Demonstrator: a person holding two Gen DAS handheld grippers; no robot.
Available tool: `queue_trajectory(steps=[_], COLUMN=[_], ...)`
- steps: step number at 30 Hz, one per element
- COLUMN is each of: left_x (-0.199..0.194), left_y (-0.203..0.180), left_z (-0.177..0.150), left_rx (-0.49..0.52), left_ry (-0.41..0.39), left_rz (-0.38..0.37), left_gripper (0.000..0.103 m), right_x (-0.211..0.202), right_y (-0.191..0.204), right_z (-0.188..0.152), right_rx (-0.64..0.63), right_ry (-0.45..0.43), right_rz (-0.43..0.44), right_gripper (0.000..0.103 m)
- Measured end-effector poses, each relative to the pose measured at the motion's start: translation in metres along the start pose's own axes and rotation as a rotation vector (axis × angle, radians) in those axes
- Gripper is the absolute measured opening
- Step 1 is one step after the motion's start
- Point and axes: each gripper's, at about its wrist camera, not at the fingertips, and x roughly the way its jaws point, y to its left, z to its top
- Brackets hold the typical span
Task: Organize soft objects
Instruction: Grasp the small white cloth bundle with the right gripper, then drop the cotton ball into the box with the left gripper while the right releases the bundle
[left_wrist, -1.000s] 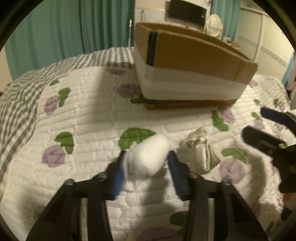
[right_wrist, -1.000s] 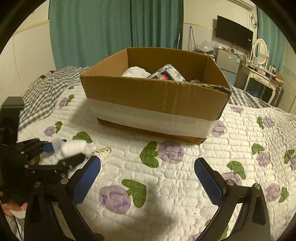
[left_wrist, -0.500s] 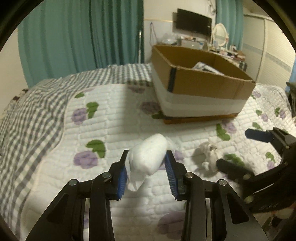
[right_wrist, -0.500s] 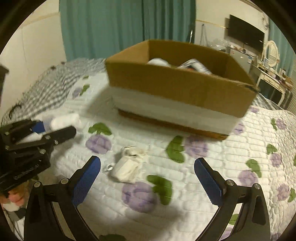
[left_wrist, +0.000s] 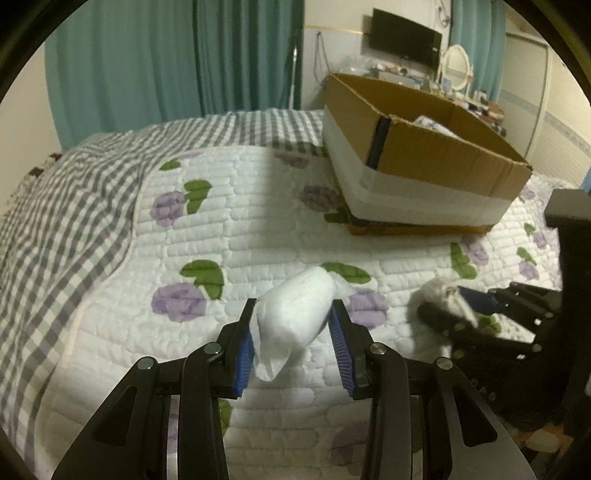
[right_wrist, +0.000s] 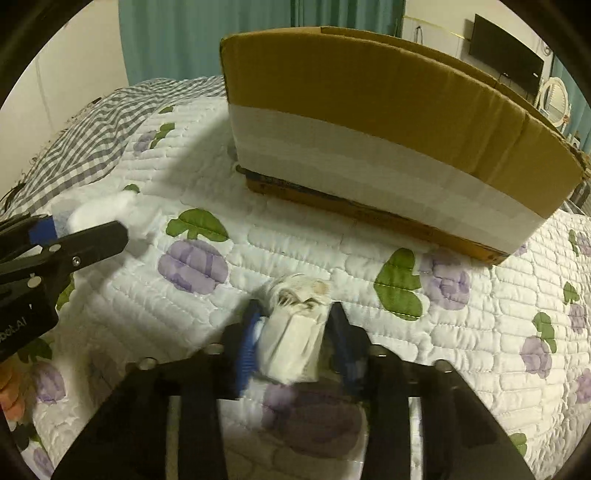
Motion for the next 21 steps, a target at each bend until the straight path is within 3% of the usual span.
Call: queue_trajectory(steps=[10, 16, 21], left_x=[-0.012, -0.040, -0.075], left_y=[-0.010, -0.028, -0.046], left_z=[-0.006, -0.001, 0.012], left_rx=[0.024, 0.050, 0.062], left_ry=[-0.001, -0.035, -0.101], left_rz=[0.010, 0.019, -0.001], left_gripper=[0.037, 0.037, 0.037], right_x=[-0.031, -0.075, -0.112], right_y=[-0.012, -0.022, -0.030], right_z=[-0.008, -0.011, 0.006], right_rx=[0.048, 0.045, 0.044], right_ry=[-0.044, -0.105, -0.163], right_rz=[0.037, 0.039, 0.069], right_gripper=[0.030, 0.030, 0.030])
